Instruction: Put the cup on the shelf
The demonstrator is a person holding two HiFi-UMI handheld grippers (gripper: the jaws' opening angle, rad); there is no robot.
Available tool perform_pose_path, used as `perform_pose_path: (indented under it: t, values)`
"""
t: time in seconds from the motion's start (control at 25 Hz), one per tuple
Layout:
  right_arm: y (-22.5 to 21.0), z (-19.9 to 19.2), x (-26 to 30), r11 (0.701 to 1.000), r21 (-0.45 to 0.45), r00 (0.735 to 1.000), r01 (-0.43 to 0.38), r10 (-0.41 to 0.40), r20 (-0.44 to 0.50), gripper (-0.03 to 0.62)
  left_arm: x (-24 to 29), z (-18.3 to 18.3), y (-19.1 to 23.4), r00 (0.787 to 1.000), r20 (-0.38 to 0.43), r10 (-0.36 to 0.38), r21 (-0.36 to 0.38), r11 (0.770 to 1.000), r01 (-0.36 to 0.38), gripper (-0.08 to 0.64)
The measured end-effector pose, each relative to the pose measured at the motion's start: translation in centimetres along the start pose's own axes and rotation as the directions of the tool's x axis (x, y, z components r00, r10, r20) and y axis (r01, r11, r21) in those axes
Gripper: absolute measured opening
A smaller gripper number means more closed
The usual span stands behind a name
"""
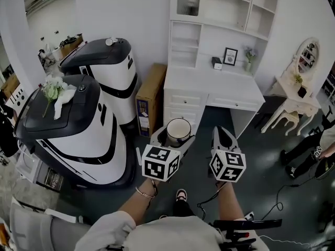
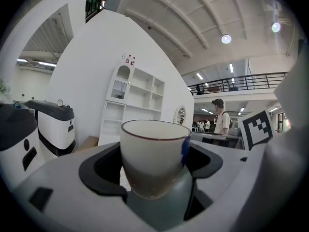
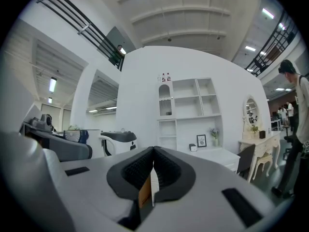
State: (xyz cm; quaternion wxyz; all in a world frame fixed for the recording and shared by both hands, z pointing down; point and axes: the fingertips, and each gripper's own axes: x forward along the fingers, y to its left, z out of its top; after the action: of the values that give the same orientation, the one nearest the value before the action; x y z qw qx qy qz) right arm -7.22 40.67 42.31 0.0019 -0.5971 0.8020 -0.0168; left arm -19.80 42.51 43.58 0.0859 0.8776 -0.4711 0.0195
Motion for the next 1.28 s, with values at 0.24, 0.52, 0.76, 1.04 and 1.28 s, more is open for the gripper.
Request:
perform_pose_path:
  t: [0.24,0.52,0.76,1.04,1.28]
  values:
    - [-3.1,-0.6,5.1,0.999,0.036,1.000,0.007,-0.007,-0.002,0.021,5.1,0.1,2.7,1.000,-0.001,0.012,-0.019,1.000,-0.012,0.393]
    - [-8.1,0.8,12.3,0.998,0.058,1.000,0.010,-0.011,0.013,0.021,13.0,2.5,5.4,1.000,0.007,0.023,-0.024,0.999,-0.022,0.393]
    - [-11.5,2.2,17.9,0.999,0.054,1.000,-0.004,0.003,0.019,0.021,19.0,4.5,7.2,0.999,0.010,0.032,-0.018,0.999,-0.031,0.393]
    - [-14.6,2.3,23.6,0.998,0.058,1.000,-0.016,0.016,0.009,0.021,24.9,5.5,9.2,0.999,0.005,0.039,-0.024,0.999,-0.039,0.393]
    - [-17.1,2.2,27.7,0.998,0.053,1.000,-0.030,0.030,-0.002,0.021,29.3,6.0,10.7,0.999,0.005,0.054,-0.035,0.998,-0.054,0.393]
